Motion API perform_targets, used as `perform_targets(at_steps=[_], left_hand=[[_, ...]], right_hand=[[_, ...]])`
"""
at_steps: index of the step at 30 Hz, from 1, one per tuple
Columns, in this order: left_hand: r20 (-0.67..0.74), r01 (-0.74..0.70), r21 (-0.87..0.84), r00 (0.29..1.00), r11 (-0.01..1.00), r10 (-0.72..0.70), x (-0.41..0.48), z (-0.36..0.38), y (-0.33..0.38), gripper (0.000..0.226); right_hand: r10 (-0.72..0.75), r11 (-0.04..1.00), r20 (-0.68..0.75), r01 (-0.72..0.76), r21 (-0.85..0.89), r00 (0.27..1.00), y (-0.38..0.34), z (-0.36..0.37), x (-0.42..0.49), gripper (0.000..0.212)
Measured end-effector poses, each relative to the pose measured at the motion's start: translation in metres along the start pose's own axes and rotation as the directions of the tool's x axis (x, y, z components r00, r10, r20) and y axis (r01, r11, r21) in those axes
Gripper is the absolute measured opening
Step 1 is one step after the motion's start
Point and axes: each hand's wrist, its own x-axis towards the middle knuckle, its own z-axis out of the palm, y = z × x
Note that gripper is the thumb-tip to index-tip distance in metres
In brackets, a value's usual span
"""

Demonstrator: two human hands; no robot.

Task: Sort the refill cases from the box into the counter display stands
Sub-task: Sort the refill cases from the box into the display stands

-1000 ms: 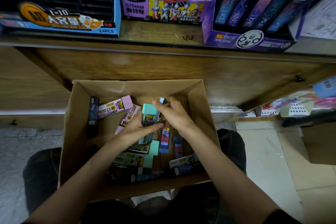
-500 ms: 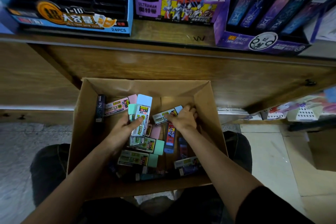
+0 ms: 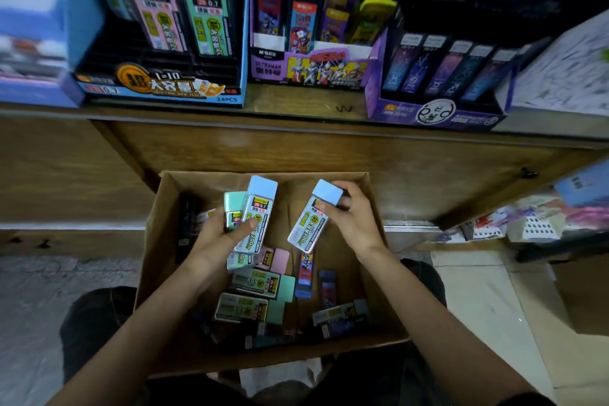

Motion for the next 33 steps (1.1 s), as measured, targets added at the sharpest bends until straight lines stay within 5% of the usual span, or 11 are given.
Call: perform_targets(at_steps=[7,15,24,33], left_hand=[[0.052,-0.173,-0.021,0.983,0.985,0.174,-0.012,0.022,0.064,0.023],[0.101,-0.392,-0.038,0.913,0.919,0.394,-0.025,0.029,0.144,0.043],[0.001,-0.54,-0.071,0.841,0.839,0.541,-0.036,-0.022,0.193,0.042],[-0.095,-0.548,-0.064,0.835,0.834,0.542,-0.043,-0.067,0.196,0.041]], right_hand=[[-0.321,0.947,0.031,0.321,-0.023,0.947,-0.093,-0.048,-0.028,0.041],[-0.521,0.843,0.074,0.527,-0.111,0.85,-0.181,-0.08,-0.047,0.031],[-0.578,0.797,0.135,0.592,-0.119,0.805,-0.257,-0.051,-0.026,0.018],[-0.626,0.754,0.088,0.63,-0.184,0.775,-0.312,-0.022,-0.002,0.019]])
